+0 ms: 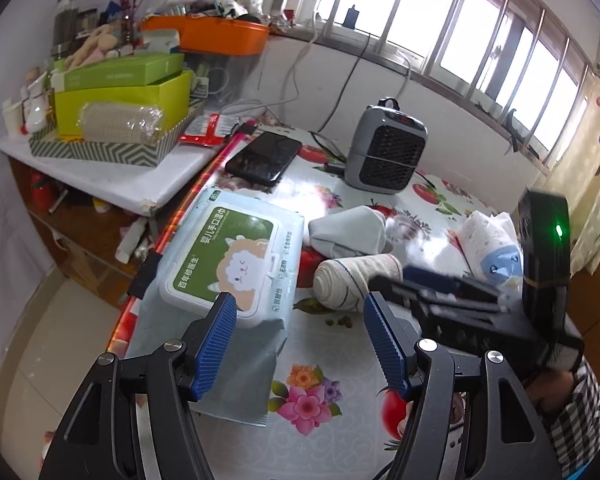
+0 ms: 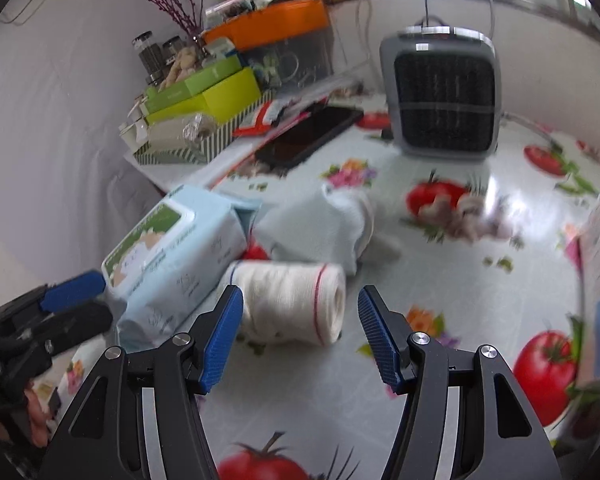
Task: Organize soft objects
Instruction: 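Close the right tool on the white rolled towel with red stripe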
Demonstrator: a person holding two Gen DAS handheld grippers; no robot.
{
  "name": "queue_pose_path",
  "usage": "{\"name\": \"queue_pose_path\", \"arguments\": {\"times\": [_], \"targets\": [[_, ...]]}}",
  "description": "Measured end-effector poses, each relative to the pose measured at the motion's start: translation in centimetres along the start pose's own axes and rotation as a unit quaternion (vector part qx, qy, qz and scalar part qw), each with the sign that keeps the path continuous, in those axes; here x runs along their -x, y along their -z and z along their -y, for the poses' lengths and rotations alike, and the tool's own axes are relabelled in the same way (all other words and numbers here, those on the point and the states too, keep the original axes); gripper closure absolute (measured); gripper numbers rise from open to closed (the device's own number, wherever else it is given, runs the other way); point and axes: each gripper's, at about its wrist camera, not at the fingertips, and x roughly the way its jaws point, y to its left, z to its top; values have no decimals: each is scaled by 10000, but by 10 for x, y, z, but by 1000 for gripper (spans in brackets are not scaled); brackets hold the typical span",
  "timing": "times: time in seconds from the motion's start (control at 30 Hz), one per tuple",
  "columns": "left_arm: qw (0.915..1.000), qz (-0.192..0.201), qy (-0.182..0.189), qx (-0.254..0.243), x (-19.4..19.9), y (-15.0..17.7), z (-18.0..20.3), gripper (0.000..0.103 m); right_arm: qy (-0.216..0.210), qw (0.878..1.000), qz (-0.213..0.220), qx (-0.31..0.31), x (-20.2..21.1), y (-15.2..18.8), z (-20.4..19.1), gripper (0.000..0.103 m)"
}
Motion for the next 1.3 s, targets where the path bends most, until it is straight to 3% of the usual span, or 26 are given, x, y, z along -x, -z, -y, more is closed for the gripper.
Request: {"name": "queue_pose_path", "arguments": {"times": [0.2, 0.3, 0.37, 0.43, 0.57, 0.7, 0.83, 0.9, 1.0, 1.13, 1.3], "targets": [[10000, 49, 15, 33, -1, -4, -5, 38, -740, 9970, -245, 34, 12, 24, -11, 42], [10000, 70, 58, 32, -1, -6, -4, 38, -206, 9989, 45, 422, 21, 19, -18, 42], [9999, 62, 83, 44, -2, -5, -4, 38, 100, 9991, 308, 284, 22, 6, -12, 42], [9999, 29, 88, 70, -3, -5, -4, 38, 4, 9991, 411, 91, 19, -4, -4, 42], [9999, 37, 101, 69, -3, -6, -6, 38, -210, 9998, 26, 44, -2, -6, 0, 42], [9999, 28, 84, 94, -4, -7, -9, 38, -724, 9972, -165, 106, 2, 11, -6, 42], [9999, 65, 122, 68, -1, -8, -9, 38, -946, 9939, -416, 373, 10, 24, -21, 42], [9999, 80, 114, 80, -1, -9, -10, 38, -677, 9942, -432, 718, 17, 26, -30, 42], [9998, 96, 146, 129, 0, -9, -11, 38, 121, 9948, -20, 1014, 25, 18, -33, 42], [9998, 65, 144, 100, -1, -9, -10, 38, 112, 9948, 14, 1010, 14, 4, -29, 30], [9998, 84, 144, 96, 1, -11, -11, 38, -2, 9914, -352, 1261, -17, -2, -35, 30]]}}
